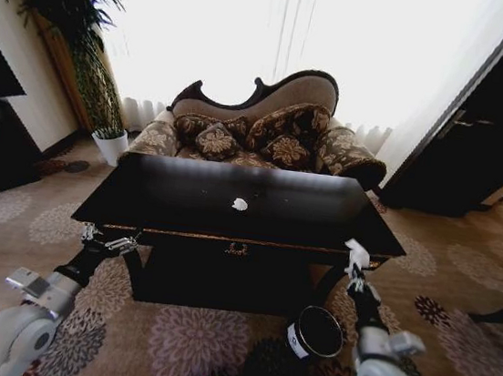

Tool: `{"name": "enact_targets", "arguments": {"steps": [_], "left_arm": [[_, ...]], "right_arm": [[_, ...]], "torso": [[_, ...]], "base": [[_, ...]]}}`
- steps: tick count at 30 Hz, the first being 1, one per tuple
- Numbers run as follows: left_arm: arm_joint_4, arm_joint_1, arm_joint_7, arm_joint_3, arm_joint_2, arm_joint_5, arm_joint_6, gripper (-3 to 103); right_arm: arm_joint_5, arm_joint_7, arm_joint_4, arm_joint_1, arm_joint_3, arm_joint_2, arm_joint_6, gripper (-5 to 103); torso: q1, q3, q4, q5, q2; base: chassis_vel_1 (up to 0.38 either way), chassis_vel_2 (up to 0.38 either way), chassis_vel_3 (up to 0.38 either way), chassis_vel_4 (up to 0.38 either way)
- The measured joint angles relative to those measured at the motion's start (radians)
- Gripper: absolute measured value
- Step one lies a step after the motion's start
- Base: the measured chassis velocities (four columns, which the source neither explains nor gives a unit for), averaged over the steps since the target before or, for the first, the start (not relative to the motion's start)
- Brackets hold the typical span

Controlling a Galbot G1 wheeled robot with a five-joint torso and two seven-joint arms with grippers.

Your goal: Move to the front of the table and place the trash on the table into the trash bin.

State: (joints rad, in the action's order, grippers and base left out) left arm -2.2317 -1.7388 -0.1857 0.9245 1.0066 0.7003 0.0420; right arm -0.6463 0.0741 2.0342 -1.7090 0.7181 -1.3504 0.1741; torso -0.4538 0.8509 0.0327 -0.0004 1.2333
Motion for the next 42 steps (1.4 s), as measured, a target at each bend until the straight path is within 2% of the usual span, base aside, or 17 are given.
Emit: {"name": "enact_targets", "arguments": {"steps": [3,9,24,32,39,42], "left_arm": [[0.0,0.0,0.0,0.0,0.0,0.0,0.0,100],[0.0,0.0,0.0,0.0,0.0,0.0,0.0,100],[0.0,0.0,0.0,0.0,0.0,0.0,0.0,100],[0.0,0.0,0.0,0.0,0.0,0.0,0.0,100],[0.0,0.0,0.0,0.0,0.0,0.0,0.0,100],[0.0,0.0,0.0,0.0,0.0,0.0,0.0,100]], "right_arm": [[0.057,-0.003,-0.077,0.002,-0.045,-0.03,0.044,0],[0.087,-0.002,-0.19,0.027,-0.085,-0.038,0.077,0],[0.149,-0.009,-0.656,0.217,-0.184,0.001,0.155,0],[0.122,-0.002,-0.802,0.317,-0.21,0.04,0.135,0],[0.131,0.003,-1.035,0.422,-0.232,0.095,0.131,0],[0.132,0.005,-1.083,0.455,-0.233,0.105,0.131,0]], "torso": [[0.0,0.0,-0.0002,0.0001,0.0],[0.0,0.0,-0.0002,-0.0001,0.0],[0.0,0.0,-0.0003,0.0002,0.0],[0.0,0.0,-0.0003,0.0003,0.0],[0.0,0.0,-0.0001,0.0003,0.0],[0.0,0.0,0.0,0.0002,0.0]], "base": [[0.0,0.0,0.0,0.0],[0.0,0.0,0.0,0.0],[0.0,0.0,0.0,0.0],[0.0,0.0,0.0,0.0],[0.0,0.0,0.0,0.0],[0.0,0.0,0.0,0.0]]}}
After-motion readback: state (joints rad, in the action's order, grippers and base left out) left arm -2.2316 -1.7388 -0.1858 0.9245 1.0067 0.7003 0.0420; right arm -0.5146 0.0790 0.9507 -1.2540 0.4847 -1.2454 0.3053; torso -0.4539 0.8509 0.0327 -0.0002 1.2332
